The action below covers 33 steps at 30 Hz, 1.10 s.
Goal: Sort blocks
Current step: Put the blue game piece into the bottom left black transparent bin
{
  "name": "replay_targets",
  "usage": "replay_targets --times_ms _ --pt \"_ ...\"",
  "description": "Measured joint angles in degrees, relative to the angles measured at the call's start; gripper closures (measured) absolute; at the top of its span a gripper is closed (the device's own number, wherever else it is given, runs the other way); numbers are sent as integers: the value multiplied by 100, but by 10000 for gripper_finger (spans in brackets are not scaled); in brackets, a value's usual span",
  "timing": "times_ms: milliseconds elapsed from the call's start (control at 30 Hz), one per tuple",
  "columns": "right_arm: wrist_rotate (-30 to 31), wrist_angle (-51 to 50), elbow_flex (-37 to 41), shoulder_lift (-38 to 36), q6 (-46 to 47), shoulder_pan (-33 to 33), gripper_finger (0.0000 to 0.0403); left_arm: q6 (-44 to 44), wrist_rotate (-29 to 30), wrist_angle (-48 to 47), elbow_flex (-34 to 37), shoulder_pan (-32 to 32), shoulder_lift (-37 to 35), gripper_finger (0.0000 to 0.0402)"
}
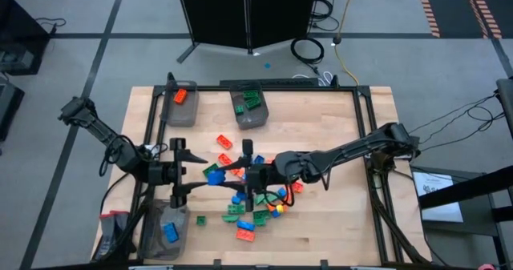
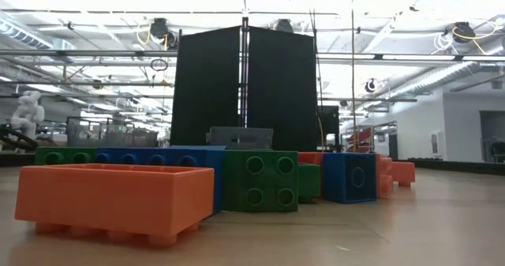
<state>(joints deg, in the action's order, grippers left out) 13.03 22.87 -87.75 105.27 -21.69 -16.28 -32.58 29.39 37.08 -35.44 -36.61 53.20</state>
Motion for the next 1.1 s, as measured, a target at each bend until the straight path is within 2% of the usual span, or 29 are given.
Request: replay_targets --times_ms 267,433,1100 --pt "-28 158 5 -6 -24 86 283 77 -116 -15 0 99 3 148" --pt "-440 230 3 -10 116 185 283 79 -248 -9 0 101 3 148" --pt "-598 313 -6 166 299 300 283 186 -336 8 0 257 5 148"
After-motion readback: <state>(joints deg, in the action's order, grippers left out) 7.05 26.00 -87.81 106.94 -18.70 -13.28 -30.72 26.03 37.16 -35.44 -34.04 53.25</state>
